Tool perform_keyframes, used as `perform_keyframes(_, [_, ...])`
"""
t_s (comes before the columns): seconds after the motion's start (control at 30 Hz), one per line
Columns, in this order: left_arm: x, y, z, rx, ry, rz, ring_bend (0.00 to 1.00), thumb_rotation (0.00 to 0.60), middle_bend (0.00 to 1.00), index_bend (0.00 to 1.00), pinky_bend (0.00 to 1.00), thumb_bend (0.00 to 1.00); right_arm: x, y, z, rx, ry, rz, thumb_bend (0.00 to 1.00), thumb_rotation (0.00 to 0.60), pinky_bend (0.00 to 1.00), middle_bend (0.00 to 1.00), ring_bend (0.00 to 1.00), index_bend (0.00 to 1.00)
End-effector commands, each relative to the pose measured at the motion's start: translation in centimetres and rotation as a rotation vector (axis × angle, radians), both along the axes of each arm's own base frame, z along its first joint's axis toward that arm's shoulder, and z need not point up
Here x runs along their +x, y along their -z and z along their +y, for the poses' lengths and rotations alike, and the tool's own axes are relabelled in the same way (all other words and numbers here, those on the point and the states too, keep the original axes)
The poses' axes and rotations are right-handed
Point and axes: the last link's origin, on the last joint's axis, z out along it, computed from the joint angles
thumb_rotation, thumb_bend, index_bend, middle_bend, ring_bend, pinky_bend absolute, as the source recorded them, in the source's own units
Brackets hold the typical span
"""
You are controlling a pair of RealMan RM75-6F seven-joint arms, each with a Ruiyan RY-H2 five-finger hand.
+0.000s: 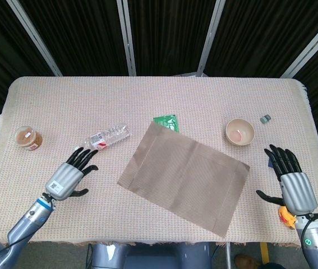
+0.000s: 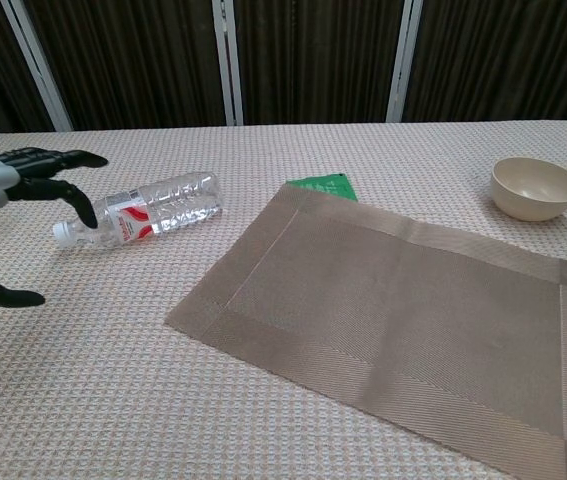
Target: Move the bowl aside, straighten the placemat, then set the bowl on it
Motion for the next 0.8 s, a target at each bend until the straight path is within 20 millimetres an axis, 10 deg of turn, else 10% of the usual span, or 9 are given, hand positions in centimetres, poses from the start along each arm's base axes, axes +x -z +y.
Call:
perform_keyframes(0.03, [1.6, 3.0, 1.5, -0.023, 0.063, 0.023, 0.0, 0.6, 0.0, 0.37, 0.0, 0.18, 0.4, 0.2, 1.1, -0.006, 0.084, -0.034, 0.0, 0.6, 0.0, 0.0, 0.0, 0.0])
perform_keyframes(0.8, [3.0, 10.1, 6.1, -0.046, 0.209, 0.129, 0.0, 0.6, 0.0, 0.39, 0.0, 0.21, -0.3, 0.5, 0.5, -0.019, 0.131, -0.017, 0.0, 0.6, 0.0, 0.0, 0.0, 0.0])
